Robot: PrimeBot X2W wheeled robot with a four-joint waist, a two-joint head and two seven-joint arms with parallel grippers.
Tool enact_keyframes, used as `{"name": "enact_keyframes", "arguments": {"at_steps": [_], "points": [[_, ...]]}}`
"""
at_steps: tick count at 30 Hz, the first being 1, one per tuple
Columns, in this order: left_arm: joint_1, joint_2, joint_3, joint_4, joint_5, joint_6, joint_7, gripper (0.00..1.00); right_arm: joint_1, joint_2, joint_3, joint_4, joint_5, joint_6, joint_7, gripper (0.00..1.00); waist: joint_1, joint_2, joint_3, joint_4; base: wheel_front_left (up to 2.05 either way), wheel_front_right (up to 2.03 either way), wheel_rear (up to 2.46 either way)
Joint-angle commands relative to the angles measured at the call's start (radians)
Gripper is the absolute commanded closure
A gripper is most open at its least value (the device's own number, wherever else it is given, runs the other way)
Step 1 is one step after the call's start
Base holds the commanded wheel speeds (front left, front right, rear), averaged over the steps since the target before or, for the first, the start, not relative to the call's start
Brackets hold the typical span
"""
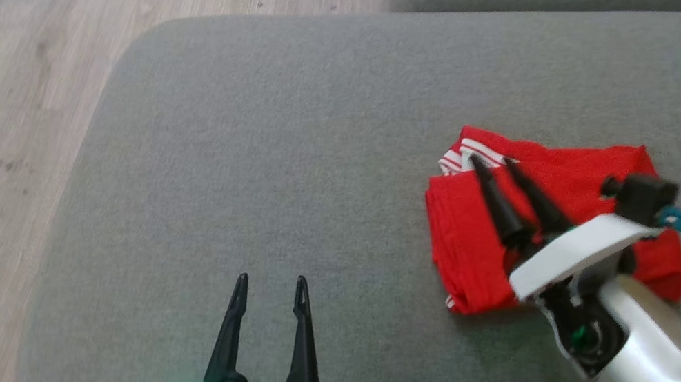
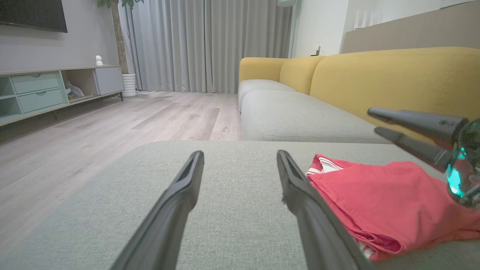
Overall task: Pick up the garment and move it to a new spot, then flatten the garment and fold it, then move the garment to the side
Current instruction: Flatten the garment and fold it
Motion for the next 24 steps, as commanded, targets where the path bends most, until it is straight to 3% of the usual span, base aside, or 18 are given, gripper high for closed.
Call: {"name": "enact_keyframes", "arguments": {"at_steps": [1,12,20,24], "points": [[-0.017,-0.008,0.046,-0.031,0.009,0.006,-0.009,0.0,-0.032,-0.002,-0.014,-0.048,-0.073,0.007,-0.047,0.0,0.0,0.0,-0.021,-0.02,0.0,0.0,0.0],[0.058,-0.013,0.116,-0.014,-0.038,0.016,-0.009,0.0,0.205,-0.098,-0.232,-0.179,-0.375,0.007,-0.124,0.0,0.0,0.0,-0.116,-0.104,0.0,0.0,0.0],[0.108,-0.021,0.152,0.019,-0.046,0.015,-0.009,0.0,0.395,-0.061,-0.304,-0.281,-0.573,0.007,-0.125,0.0,0.0,0.0,-0.157,-0.143,0.0,0.0,0.0],[0.125,-0.017,0.156,0.037,-0.028,0.01,-0.009,0.0,0.436,-0.036,-0.318,-0.294,-0.603,0.007,-0.125,0.0,0.0,0.0,-0.175,-0.154,0.0,0.0,0.0]]}}
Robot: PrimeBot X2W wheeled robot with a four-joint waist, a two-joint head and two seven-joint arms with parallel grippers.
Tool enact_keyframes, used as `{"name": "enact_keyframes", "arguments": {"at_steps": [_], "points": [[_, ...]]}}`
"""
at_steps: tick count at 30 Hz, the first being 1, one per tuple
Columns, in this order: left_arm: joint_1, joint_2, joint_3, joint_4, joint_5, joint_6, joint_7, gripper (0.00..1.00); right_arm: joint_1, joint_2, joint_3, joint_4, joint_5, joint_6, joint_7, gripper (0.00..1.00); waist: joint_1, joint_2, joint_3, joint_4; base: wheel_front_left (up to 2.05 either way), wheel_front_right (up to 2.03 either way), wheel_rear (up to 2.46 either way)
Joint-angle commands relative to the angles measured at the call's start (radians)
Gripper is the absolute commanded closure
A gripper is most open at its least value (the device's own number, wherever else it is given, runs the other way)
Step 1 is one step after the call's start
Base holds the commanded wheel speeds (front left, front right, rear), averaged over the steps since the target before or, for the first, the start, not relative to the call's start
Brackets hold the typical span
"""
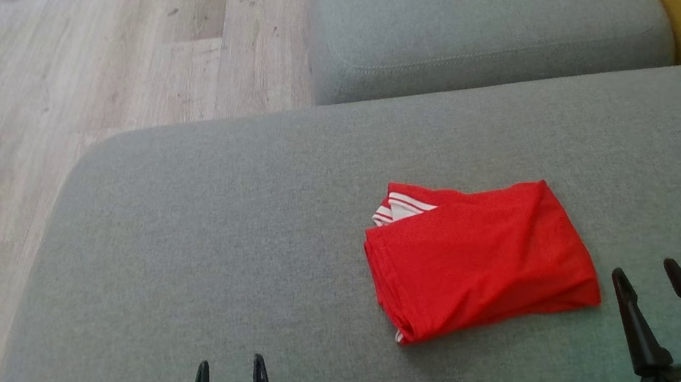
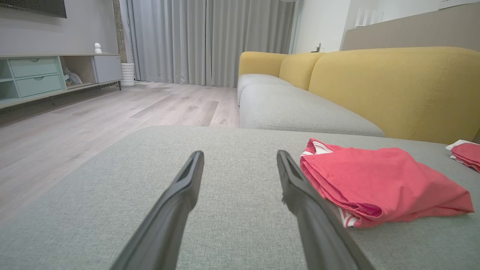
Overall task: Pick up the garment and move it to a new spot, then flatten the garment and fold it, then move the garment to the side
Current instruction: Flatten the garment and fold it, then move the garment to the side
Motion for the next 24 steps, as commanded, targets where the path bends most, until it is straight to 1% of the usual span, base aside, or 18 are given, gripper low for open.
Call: {"name": "enact_keyframes", "arguments": {"at_steps": [1,10,19,21,24], "points": [[-0.033,-0.008,0.035,-0.026,0.007,0.0,-0.01,0.0,-0.033,-0.009,0.013,-0.037,-0.008,0.007,-0.011,0.0,0.0001,0.0,-0.008,-0.005,0.0,0.0,0.0],[-0.019,-0.012,0.047,-0.019,0.025,-0.011,-0.01,0.0,-0.002,0.01,-0.001,-0.04,-0.04,0.007,-0.011,0.0,0.0001,0.0,-0.027,-0.01,0.0,0.0,0.0],[-0.017,-0.018,0.059,-0.024,0.035,-0.017,-0.01,0.0,-0.001,0.015,-0.001,-0.029,-0.05,0.007,-0.011,0.0,0.0001,0.0,-0.012,-0.015,0.0,0.0,0.0],[-0.02,-0.02,0.06,-0.026,0.037,-0.019,-0.01,0.0,-0.015,0.016,-0.004,-0.013,-0.032,0.007,-0.011,0.0,0.0001,0.0,0.0,-0.015,0.0,0.0,0.0],[-0.026,-0.025,0.057,-0.027,0.039,-0.022,-0.01,0.0,-0.06,0.016,0.006,0.047,0.001,0.007,-0.011,0.0,0.0001,0.0,0.029,-0.016,0.0,0.0,0.0]]}}
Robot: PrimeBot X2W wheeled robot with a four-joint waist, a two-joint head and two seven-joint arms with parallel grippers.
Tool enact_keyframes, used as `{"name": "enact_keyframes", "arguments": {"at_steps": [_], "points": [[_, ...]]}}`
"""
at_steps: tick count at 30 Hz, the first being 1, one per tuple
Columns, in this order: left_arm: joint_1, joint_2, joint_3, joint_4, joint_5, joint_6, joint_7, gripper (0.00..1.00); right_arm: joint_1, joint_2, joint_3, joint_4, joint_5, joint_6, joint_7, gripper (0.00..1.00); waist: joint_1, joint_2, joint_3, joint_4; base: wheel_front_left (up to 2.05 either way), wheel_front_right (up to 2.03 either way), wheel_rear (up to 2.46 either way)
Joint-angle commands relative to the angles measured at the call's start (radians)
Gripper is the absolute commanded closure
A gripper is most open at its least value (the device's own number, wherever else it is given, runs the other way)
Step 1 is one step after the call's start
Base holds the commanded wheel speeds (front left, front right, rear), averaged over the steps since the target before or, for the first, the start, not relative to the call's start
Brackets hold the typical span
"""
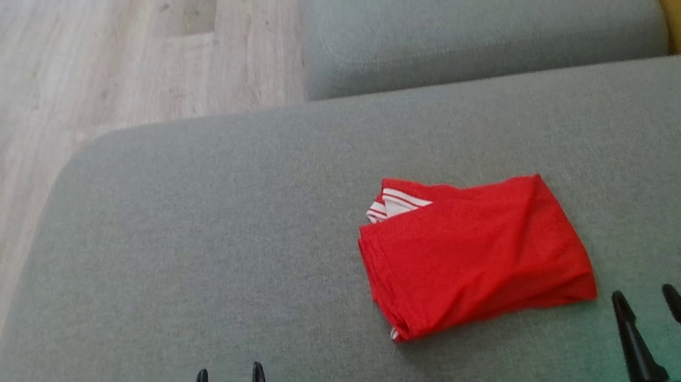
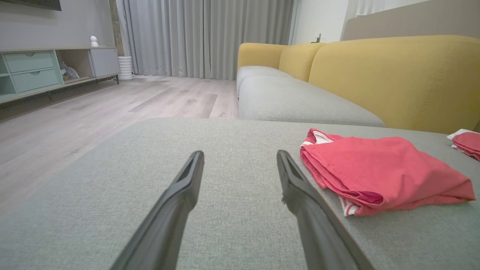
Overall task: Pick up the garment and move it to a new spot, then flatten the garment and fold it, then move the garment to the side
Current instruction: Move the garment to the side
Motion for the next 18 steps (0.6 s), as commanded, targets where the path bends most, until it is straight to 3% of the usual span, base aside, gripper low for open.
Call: {"name": "enact_keyframes", "arguments": {"at_steps": [1,6,13,18], "points": [[-0.052,-0.014,0.028,-0.029,0.013,-0.005,-0.01,0.0,-0.103,-0.011,0.033,0.021,0.02,0.007,-0.011,0.0,0.0,0.0,0.03,-0.002,0.0,0.0,0.0],[-0.07,-0.02,0.015,-0.023,0.014,-0.013,-0.01,0.0,-0.241,-0.044,0.07,0.196,0.075,0.007,0.001,0.0,0.0,0.0,0.077,0.0,0.0,0.0,0.0],[-0.124,-0.029,-0.008,-0.01,0.015,-0.025,-0.01,0.0,-0.508,-0.118,0.109,0.453,0.186,0.007,0.156,0.0,0.0,0.0,0.158,0.035,0.0,0.0,0.0],[-0.154,-0.033,-0.01,0.001,0.013,-0.028,-0.01,0.0,-0.61,-0.142,0.159,0.589,0.256,0.007,0.242,0.02,0.0,0.0,0.187,0.06,0.0,0.0,0.0]]}}
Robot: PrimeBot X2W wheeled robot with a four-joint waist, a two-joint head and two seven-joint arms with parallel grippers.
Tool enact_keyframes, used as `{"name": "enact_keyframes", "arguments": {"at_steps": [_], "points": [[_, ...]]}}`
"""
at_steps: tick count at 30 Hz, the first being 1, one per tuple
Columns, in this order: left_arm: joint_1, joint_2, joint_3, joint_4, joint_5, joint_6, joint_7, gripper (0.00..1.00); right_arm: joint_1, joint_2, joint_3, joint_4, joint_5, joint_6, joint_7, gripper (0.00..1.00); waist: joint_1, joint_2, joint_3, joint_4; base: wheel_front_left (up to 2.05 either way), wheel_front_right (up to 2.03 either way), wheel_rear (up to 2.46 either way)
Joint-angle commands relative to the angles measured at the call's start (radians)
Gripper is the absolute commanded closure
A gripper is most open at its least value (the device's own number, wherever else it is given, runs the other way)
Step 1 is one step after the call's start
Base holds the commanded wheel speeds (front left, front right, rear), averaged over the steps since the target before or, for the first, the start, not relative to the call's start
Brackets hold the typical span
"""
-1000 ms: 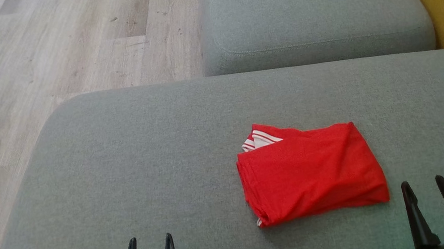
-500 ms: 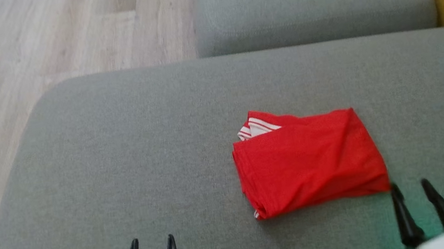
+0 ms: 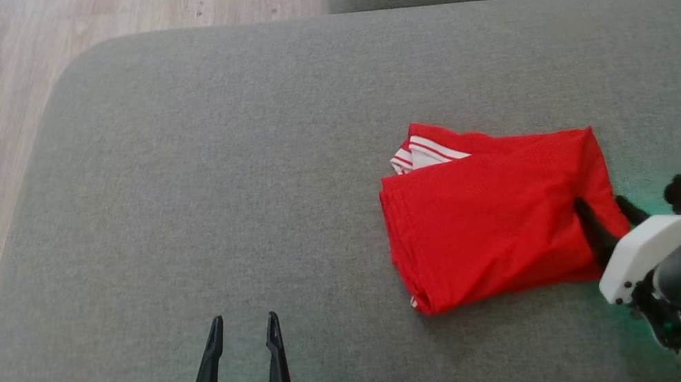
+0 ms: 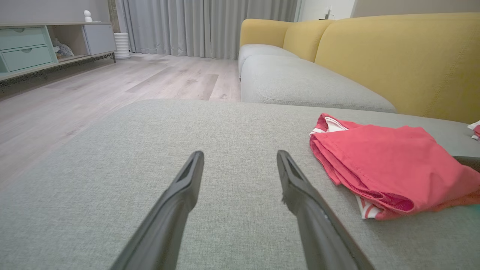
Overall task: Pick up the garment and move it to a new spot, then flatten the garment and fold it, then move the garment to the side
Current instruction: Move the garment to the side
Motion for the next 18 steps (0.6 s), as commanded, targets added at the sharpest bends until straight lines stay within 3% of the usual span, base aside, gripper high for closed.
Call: {"name": "enact_keyframes", "arguments": {"at_steps": [1,2,10,18], "points": [[-0.04,-0.009,0.021,-0.025,0.004,-0.001,-0.01,0.0,-0.029,-0.011,0.044,-0.013,0.024,0.007,0.011,0.5,-0.0004,0.0,0.01,0.012,0.0,0.0,0.0],[-0.042,-0.01,0.023,-0.025,0.004,0.001,-0.01,0.0,-0.035,-0.017,0.064,-0.004,0.041,0.007,0.016,1.0,-0.0004,0.0,0.012,0.013,0.0,0.0,0.0],[-0.053,-0.012,0.04,-0.045,0.004,0.003,-0.01,0.0,-0.142,-0.111,0.151,0.018,0.057,0.007,-0.072,1.0,-0.0004,0.0,0.059,-0.047,0.0,0.0,0.0],[-0.11,-0.013,0.039,-0.067,0.011,-0.002,-0.01,0.0,-0.296,-0.287,0.168,0.05,0.0,0.007,-0.082,1.0,-0.0004,0.0,0.161,-0.135,0.0,0.0,0.0]]}}
